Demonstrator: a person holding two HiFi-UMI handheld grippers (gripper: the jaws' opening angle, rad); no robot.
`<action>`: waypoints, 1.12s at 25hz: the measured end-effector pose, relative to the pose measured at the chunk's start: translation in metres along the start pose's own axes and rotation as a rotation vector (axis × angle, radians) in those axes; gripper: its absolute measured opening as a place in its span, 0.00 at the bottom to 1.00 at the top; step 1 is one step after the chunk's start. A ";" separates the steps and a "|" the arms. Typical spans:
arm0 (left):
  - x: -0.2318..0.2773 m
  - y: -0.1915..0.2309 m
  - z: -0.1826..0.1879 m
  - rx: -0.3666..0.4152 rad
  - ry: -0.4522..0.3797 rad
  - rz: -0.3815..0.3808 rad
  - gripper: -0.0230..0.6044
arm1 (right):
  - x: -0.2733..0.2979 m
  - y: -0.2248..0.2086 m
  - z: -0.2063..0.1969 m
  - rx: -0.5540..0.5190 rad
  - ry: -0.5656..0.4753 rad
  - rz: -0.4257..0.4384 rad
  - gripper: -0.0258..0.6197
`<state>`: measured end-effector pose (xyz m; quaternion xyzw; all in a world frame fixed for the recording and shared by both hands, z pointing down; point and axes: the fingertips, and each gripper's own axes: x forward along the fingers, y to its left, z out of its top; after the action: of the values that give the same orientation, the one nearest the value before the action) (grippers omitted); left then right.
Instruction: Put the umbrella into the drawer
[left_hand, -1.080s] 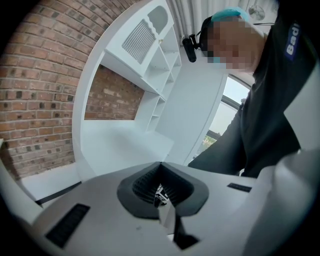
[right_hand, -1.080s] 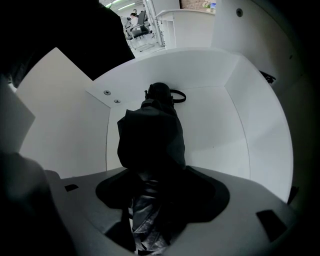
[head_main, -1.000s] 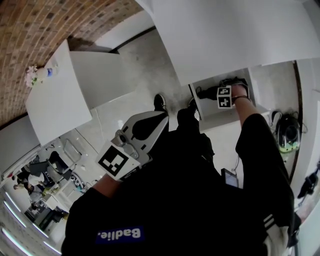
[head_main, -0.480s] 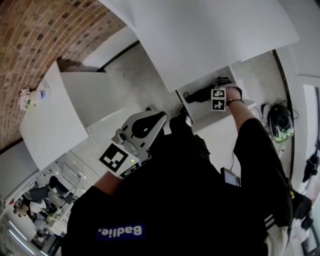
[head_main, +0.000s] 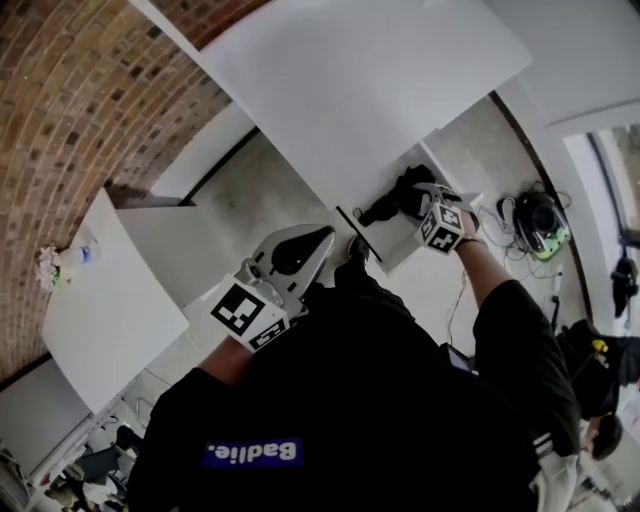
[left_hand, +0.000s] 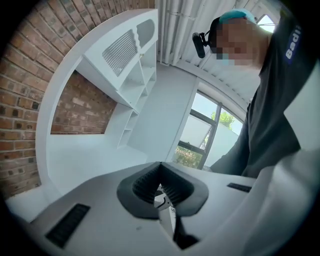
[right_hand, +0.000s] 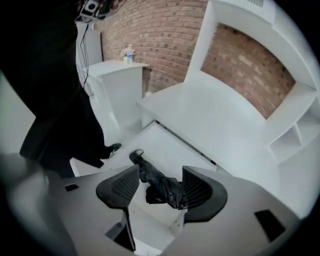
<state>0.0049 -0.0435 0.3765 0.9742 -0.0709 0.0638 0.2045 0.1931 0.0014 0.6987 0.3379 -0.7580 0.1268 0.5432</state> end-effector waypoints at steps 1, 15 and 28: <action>-0.001 -0.001 0.003 0.006 -0.005 -0.017 0.04 | -0.011 -0.001 0.009 0.048 -0.031 -0.027 0.47; -0.018 -0.020 0.022 0.079 -0.002 -0.169 0.04 | -0.148 0.033 0.132 0.729 -0.690 -0.172 0.28; -0.019 -0.041 0.023 0.086 -0.002 -0.240 0.04 | -0.262 0.053 0.179 0.904 -1.050 -0.155 0.12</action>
<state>-0.0048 -0.0135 0.3368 0.9836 0.0487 0.0408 0.1687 0.0735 0.0385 0.4020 0.6006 -0.7669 0.2109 -0.0816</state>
